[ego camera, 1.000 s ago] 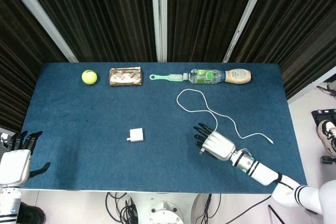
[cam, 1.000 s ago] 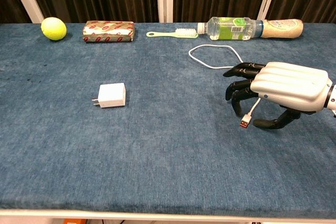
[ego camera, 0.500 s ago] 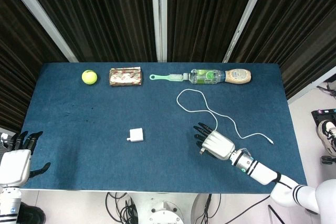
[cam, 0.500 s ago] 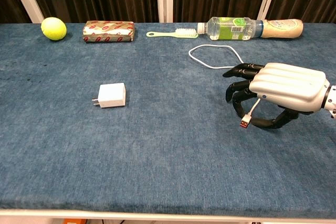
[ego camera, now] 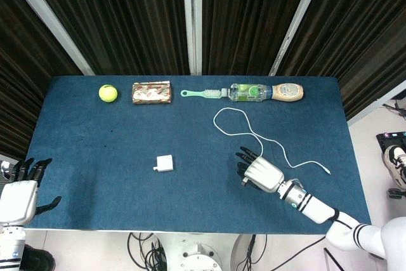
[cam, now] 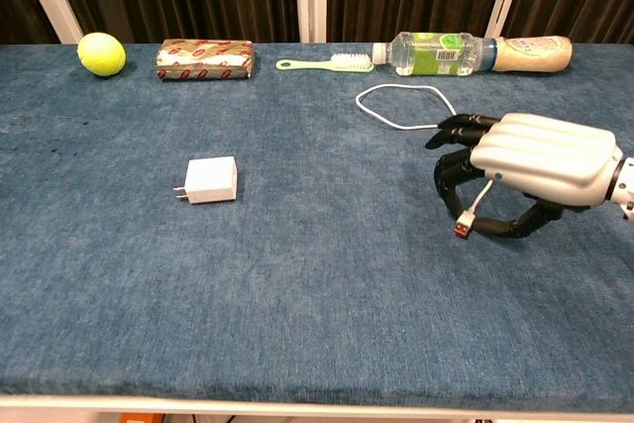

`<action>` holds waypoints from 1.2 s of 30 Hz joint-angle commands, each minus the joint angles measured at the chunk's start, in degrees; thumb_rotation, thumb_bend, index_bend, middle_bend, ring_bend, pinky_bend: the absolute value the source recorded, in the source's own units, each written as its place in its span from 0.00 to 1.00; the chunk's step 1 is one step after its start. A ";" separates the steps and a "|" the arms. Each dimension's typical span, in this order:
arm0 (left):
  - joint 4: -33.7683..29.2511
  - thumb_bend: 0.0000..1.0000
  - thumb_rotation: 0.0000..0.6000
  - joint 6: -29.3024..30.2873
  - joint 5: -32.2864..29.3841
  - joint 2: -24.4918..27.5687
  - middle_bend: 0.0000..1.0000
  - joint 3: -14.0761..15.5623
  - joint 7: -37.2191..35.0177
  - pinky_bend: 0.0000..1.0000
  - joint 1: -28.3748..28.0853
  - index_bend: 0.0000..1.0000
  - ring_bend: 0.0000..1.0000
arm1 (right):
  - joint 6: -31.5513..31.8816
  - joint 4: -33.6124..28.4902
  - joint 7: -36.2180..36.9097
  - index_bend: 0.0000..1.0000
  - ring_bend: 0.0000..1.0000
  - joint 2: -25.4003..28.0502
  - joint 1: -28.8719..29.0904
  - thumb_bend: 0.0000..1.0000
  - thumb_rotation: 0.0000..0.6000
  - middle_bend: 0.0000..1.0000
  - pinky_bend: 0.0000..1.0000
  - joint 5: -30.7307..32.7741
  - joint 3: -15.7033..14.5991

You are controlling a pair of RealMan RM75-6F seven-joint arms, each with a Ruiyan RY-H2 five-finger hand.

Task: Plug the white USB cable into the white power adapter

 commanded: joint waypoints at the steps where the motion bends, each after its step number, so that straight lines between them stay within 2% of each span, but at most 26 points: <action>1: -0.16 0.15 1.00 -0.54 0.15 0.19 0.14 -0.16 0.28 0.00 -0.48 0.12 0.04 | 0.33 -0.80 0.10 0.57 0.15 0.61 -0.27 0.37 1.00 0.39 0.00 0.91 0.58; 6: -0.50 0.14 1.00 -3.03 0.96 0.26 0.14 -0.81 1.10 0.00 -2.76 0.12 0.04 | 0.26 -2.63 0.38 0.57 0.20 1.95 -0.78 0.37 1.00 0.46 0.03 2.84 1.46; 9: -0.86 0.14 1.00 -6.63 1.82 0.62 0.14 -1.41 2.11 0.00 -5.70 0.12 0.04 | 0.29 -3.93 0.12 0.58 0.22 2.89 -1.23 0.37 1.00 0.48 0.04 3.98 1.95; 14: -1.49 0.14 1.00 -16.22 2.84 0.50 0.14 -2.67 3.86 0.00 -13.00 0.12 0.04 | 0.57 -5.83 -0.50 0.58 0.23 4.41 -2.11 0.37 1.00 0.48 0.04 5.64 2.67; 18: -1.26 0.14 1.00 -24.91 1.16 -1.34 0.14 -4.45 4.25 0.00 -19.58 0.12 0.04 | 1.09 -6.86 -0.81 0.58 0.23 5.43 -2.54 0.37 1.00 0.48 0.04 6.66 3.52; 22: 0.93 0.14 1.00 -33.99 -3.12 -5.37 0.14 -6.85 6.23 0.00 -27.01 0.12 0.04 | 1.82 -8.65 -1.42 0.59 0.23 7.06 -2.42 0.37 1.00 0.48 0.04 7.90 5.41; 26: 3.76 0.14 1.00 -39.30 -9.39 -10.85 0.16 -8.85 8.57 0.00 -32.66 0.14 0.05 | 2.65 -11.15 -2.86 0.59 0.23 9.56 -2.17 0.37 1.00 0.48 0.04 8.94 7.42; 30: 6.36 0.14 1.00 -41.21 -15.77 -15.48 0.17 -9.46 11.50 0.01 -36.31 0.17 0.08 | 3.27 -13.27 -3.53 0.59 0.23 11.74 -2.36 0.38 1.00 0.48 0.04 9.90 8.67; 36: 8.70 0.15 1.00 -41.16 -25.63 -19.84 0.21 -8.71 17.62 0.05 -40.39 0.19 0.11 | 3.88 -14.18 -3.45 0.59 0.23 13.27 -3.03 0.38 1.00 0.48 0.04 10.43 9.08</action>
